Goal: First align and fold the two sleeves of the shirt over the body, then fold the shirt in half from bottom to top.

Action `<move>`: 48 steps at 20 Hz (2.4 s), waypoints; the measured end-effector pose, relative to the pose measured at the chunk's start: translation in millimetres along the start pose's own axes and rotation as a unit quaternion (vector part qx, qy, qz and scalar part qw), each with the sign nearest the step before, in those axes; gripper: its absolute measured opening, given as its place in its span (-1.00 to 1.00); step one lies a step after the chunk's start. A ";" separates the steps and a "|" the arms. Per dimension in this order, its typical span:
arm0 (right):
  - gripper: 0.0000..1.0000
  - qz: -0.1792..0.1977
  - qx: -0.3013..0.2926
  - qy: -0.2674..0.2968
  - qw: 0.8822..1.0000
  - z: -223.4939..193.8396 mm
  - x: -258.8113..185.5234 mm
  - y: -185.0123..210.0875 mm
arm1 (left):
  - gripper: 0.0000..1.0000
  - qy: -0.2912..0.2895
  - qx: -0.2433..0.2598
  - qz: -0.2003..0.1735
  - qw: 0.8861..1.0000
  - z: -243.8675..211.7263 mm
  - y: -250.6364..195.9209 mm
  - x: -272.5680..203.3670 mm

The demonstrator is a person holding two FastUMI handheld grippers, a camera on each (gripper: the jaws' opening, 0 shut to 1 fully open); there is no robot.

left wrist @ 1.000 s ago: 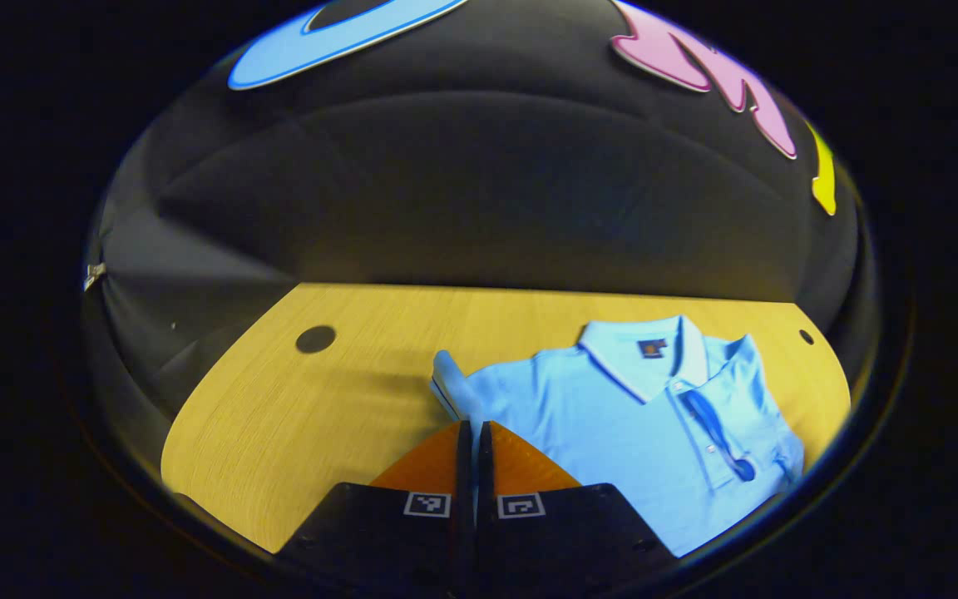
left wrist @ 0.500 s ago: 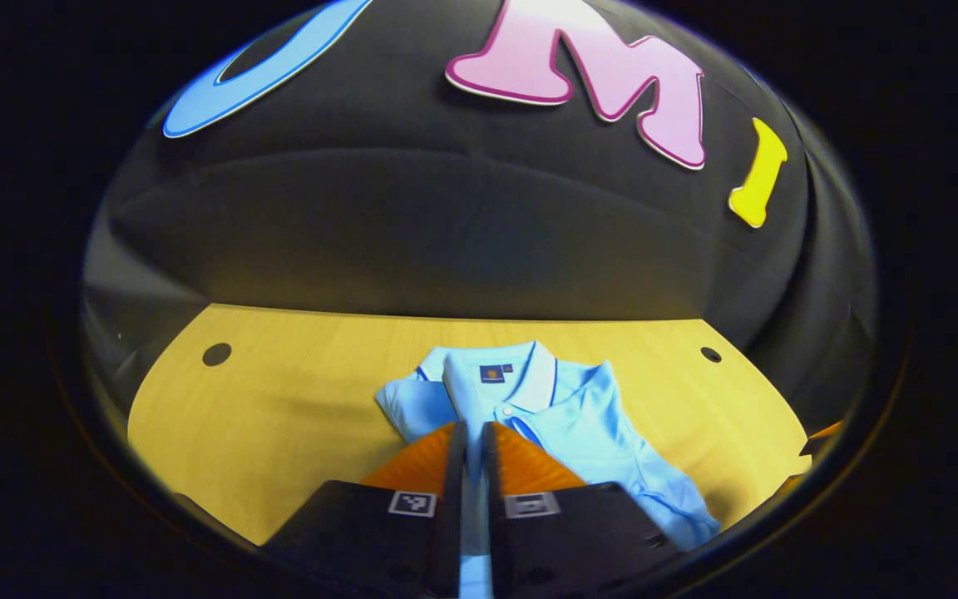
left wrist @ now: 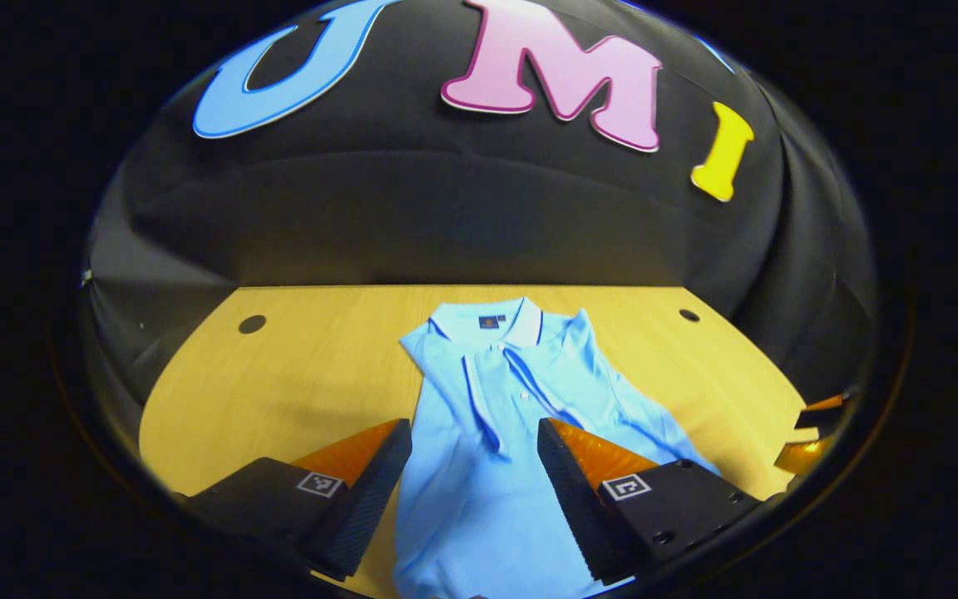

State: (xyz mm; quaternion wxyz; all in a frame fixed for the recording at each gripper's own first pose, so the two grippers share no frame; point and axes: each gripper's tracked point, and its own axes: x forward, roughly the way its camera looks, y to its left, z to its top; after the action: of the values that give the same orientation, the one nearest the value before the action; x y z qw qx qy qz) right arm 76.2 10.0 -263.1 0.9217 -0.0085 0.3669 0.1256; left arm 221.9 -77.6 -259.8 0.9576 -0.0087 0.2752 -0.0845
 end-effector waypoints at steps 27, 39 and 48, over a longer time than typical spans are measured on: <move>-0.26 0.003 -0.024 0.128 0.992 -166.8 -31.6 63.6 | 0.07 0.151 0.022 0.022 0.988 -220.4 -19.2 -163.0; -0.84 0.057 -0.026 0.174 0.983 -163.4 -36.4 64.1 | -0.87 0.188 -0.018 0.008 0.982 -211.3 -25.9 -160.1; -0.90 0.072 -0.015 0.132 0.989 -65.1 -31.9 56.4 | -0.87 0.137 -0.037 0.004 0.990 -95.7 -32.6 -154.3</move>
State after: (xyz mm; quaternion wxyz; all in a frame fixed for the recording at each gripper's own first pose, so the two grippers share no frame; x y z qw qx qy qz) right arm -3.4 50.4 -284.7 0.8534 -0.0124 0.4833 0.1948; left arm 37.4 -81.1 -257.8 0.9103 -0.0312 0.4067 -0.0707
